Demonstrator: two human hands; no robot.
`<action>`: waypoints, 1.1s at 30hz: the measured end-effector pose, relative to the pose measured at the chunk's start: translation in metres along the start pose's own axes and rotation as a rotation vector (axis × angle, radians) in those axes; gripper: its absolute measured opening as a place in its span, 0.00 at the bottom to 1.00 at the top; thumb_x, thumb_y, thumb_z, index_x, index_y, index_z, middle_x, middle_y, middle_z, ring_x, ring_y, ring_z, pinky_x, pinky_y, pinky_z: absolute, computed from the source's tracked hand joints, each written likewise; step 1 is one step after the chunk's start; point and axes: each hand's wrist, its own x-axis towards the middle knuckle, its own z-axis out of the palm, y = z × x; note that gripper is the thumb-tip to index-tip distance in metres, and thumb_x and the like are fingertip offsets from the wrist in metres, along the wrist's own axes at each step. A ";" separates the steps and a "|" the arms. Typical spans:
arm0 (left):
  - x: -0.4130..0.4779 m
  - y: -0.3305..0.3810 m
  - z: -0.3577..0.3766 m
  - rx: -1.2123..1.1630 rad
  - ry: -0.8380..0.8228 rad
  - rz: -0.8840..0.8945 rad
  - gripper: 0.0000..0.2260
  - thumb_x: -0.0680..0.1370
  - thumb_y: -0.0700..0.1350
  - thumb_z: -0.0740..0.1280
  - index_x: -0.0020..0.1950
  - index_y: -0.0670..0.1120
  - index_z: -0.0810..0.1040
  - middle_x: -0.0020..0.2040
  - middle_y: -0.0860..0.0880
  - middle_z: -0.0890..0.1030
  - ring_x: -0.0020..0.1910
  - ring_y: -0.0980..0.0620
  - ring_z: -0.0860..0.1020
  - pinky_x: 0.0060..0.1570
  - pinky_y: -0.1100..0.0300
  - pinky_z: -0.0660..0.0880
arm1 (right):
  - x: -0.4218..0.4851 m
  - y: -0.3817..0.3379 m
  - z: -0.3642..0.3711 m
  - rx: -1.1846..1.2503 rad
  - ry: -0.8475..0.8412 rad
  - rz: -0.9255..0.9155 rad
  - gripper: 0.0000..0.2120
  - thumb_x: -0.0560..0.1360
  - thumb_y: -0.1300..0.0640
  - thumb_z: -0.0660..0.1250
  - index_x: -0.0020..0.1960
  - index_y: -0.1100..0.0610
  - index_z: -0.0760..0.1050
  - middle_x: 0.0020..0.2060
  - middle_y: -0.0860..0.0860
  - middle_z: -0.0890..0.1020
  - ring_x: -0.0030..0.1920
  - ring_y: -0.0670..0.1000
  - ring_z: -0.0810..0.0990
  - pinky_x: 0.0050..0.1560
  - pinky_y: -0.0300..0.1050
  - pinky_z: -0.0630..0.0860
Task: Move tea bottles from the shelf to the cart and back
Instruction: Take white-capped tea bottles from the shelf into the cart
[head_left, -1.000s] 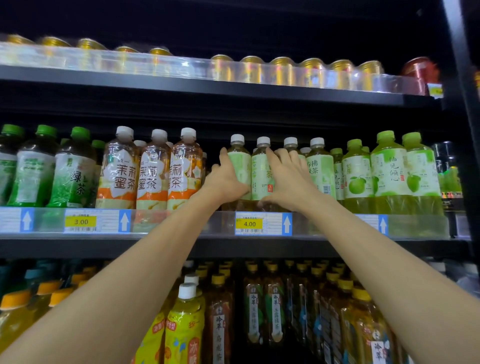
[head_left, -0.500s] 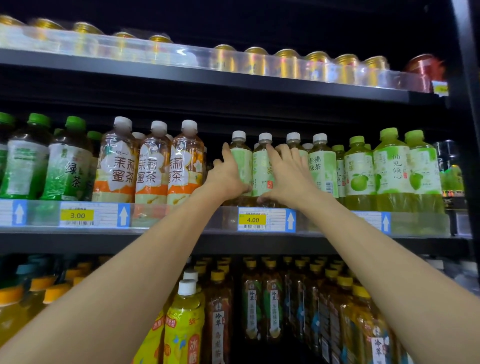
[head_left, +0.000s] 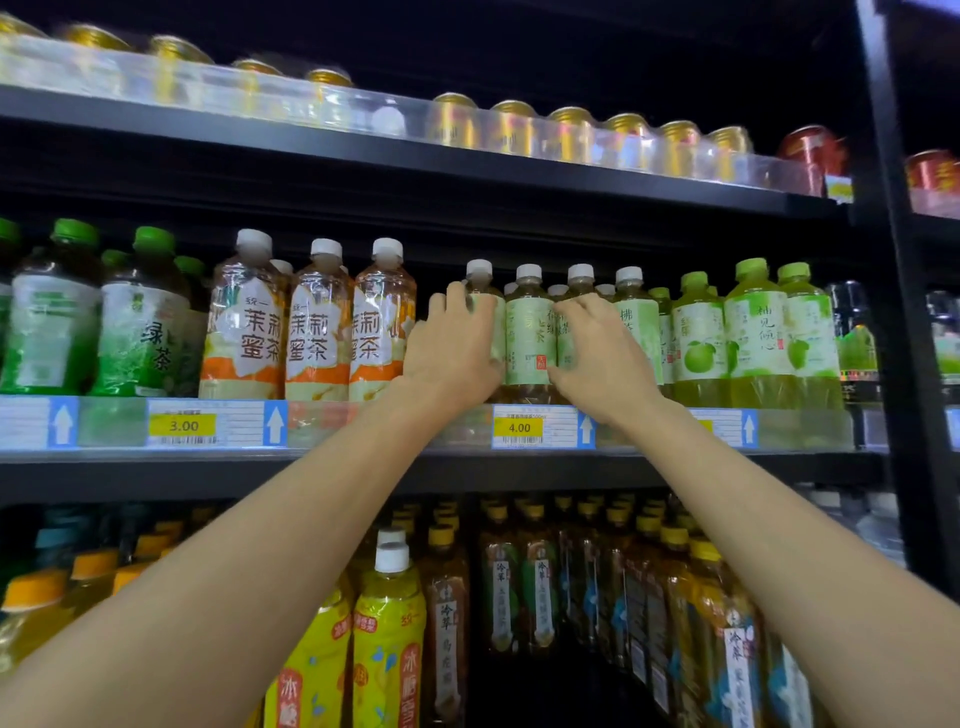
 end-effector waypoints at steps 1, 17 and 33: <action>-0.001 -0.001 -0.001 0.023 -0.001 0.015 0.28 0.76 0.47 0.69 0.74 0.46 0.65 0.68 0.43 0.66 0.66 0.43 0.67 0.53 0.51 0.72 | -0.002 -0.001 -0.002 -0.017 -0.009 0.002 0.32 0.72 0.58 0.74 0.73 0.57 0.67 0.65 0.53 0.71 0.68 0.53 0.67 0.63 0.49 0.71; -0.032 0.019 -0.050 0.182 -0.074 0.048 0.25 0.78 0.53 0.66 0.72 0.47 0.68 0.65 0.43 0.71 0.63 0.42 0.71 0.56 0.48 0.73 | -0.021 -0.024 -0.051 -0.123 -0.111 -0.022 0.31 0.71 0.53 0.73 0.71 0.56 0.68 0.65 0.54 0.70 0.65 0.56 0.68 0.61 0.50 0.69; -0.113 0.054 -0.133 0.448 -0.258 -0.138 0.22 0.80 0.52 0.63 0.72 0.47 0.68 0.68 0.43 0.70 0.67 0.41 0.69 0.59 0.46 0.71 | -0.072 -0.067 -0.100 0.136 -0.222 -0.140 0.30 0.72 0.54 0.72 0.71 0.56 0.67 0.66 0.53 0.70 0.68 0.55 0.67 0.65 0.51 0.69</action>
